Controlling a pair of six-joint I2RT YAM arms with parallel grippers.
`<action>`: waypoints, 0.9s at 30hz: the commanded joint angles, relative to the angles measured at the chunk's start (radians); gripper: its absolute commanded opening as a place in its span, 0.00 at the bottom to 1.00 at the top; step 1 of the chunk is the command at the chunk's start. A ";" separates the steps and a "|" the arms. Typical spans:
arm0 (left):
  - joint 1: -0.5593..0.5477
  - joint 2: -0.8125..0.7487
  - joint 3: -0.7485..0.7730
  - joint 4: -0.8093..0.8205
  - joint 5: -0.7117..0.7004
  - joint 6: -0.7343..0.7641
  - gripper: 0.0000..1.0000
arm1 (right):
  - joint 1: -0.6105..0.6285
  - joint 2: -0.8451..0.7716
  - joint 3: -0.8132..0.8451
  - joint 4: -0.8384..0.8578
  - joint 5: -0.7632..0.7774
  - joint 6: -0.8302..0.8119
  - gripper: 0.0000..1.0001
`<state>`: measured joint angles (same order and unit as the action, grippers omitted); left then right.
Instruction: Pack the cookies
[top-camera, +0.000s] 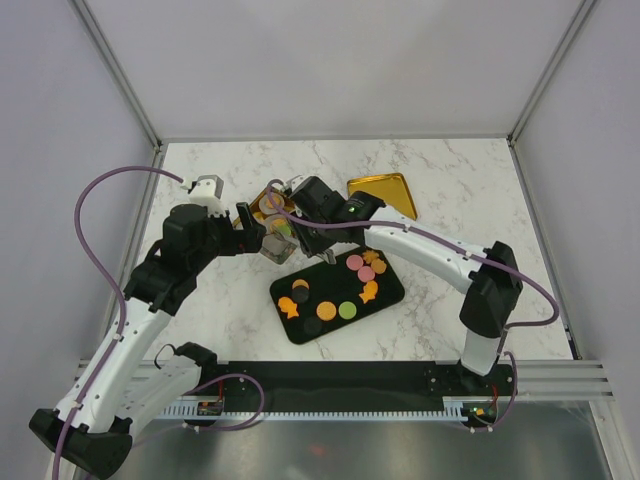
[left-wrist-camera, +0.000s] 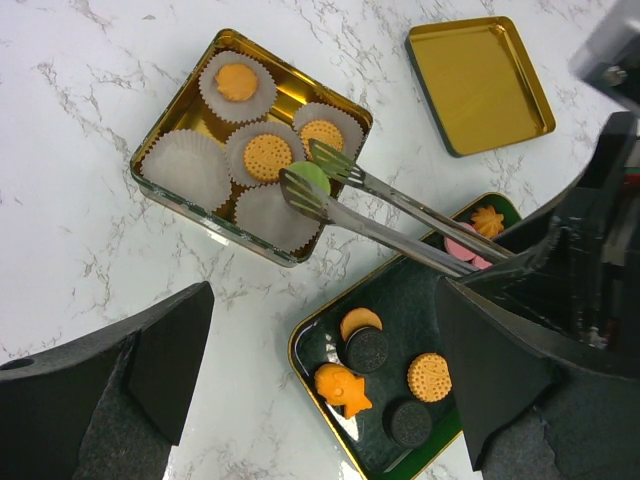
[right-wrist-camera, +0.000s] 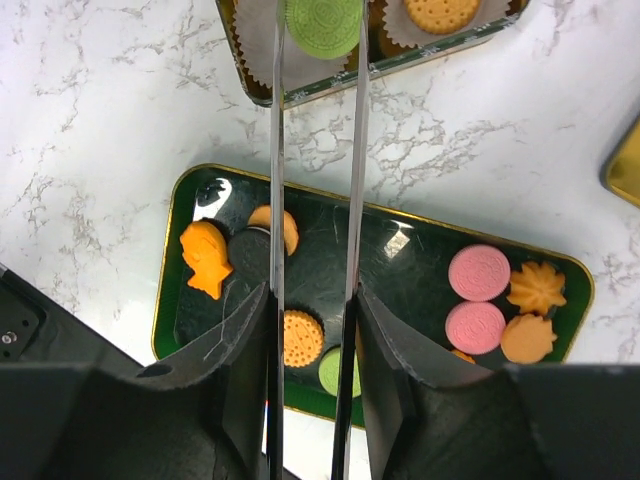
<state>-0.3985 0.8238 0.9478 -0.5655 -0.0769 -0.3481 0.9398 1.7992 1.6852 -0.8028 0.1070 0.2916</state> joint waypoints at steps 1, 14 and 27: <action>0.009 -0.002 -0.003 0.042 -0.011 -0.005 1.00 | 0.019 0.037 0.065 0.054 -0.016 -0.014 0.43; 0.009 -0.008 -0.003 0.042 -0.009 -0.006 1.00 | 0.040 0.060 0.041 0.063 -0.006 -0.012 0.46; 0.010 -0.009 -0.006 0.041 -0.009 -0.005 1.00 | 0.044 0.032 0.016 0.057 0.000 -0.012 0.52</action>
<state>-0.3939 0.8238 0.9459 -0.5655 -0.0769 -0.3481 0.9783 1.8668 1.6997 -0.7712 0.1017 0.2859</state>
